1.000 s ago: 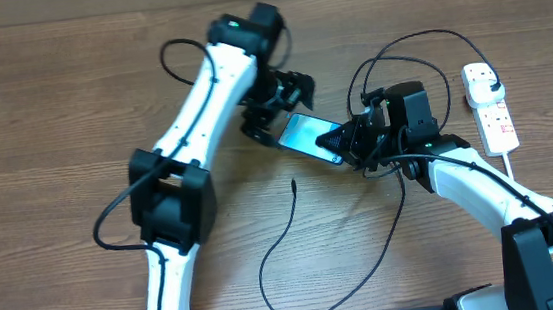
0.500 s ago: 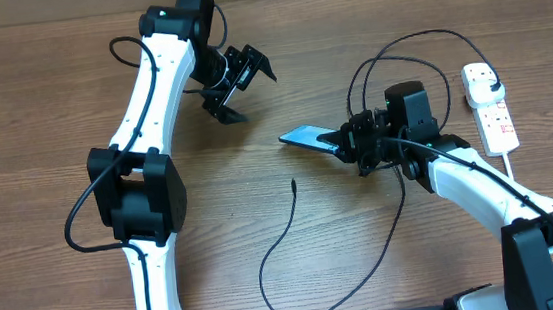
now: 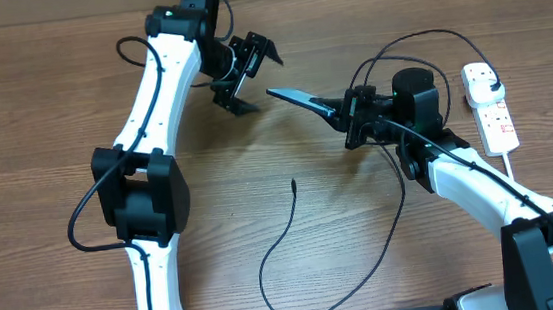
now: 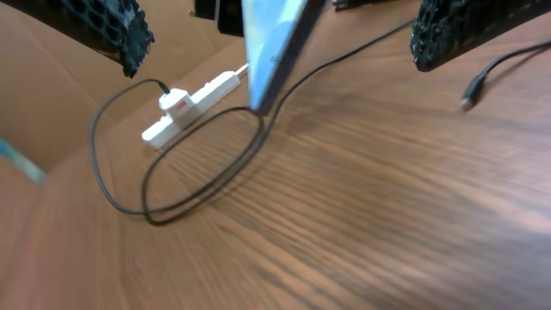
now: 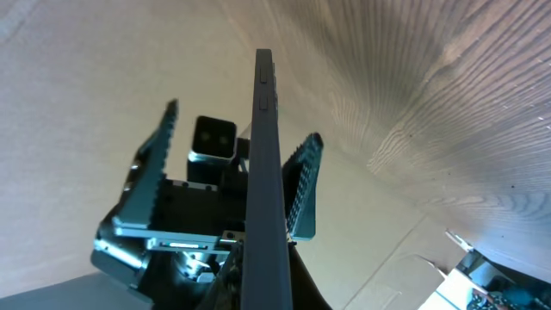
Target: Plug charger to phone and switch on socket
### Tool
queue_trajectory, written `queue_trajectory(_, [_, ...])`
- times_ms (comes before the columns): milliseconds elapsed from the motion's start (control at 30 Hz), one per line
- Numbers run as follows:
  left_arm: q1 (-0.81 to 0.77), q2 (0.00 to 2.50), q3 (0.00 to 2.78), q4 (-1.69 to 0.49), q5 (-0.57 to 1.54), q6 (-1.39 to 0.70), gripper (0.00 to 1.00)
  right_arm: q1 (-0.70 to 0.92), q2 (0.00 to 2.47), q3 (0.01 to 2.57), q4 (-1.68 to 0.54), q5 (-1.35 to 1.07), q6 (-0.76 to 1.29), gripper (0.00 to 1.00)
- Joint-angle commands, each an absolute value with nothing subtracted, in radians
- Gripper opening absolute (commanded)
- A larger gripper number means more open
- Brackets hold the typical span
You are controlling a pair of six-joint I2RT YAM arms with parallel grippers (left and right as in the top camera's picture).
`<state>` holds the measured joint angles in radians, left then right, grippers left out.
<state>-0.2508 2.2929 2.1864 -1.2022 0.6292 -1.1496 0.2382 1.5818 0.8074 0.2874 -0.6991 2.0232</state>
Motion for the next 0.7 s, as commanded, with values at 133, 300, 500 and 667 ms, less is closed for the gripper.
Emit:
queue_trajectory(133, [-0.275, 2.286, 2.208, -1.085, 0.75, -1.065, 0.99, 0.228, 1.576, 0.822, 0.306, -0.696, 2.162, 0.04])
queue_trajectory(300, [-0.274, 2.253, 2.208, -1.041, 0.749, -1.024, 1.0, 0.203, 1.576, 0.822, 0.31, -0.663, 2.122, 0.04])
queue_trajectory(500, [-0.26, 2.242, 2.208, -0.954, 0.857, -1.011, 1.0, 0.152, 1.576, 0.822, 0.348, -0.636, 2.053, 0.04])
queue_trajectory(667, [-0.247, 2.242, 2.207, -0.945, 0.92, -0.972, 1.0, 0.102, 1.576, 0.822, 0.406, -0.636, 2.009, 0.04])
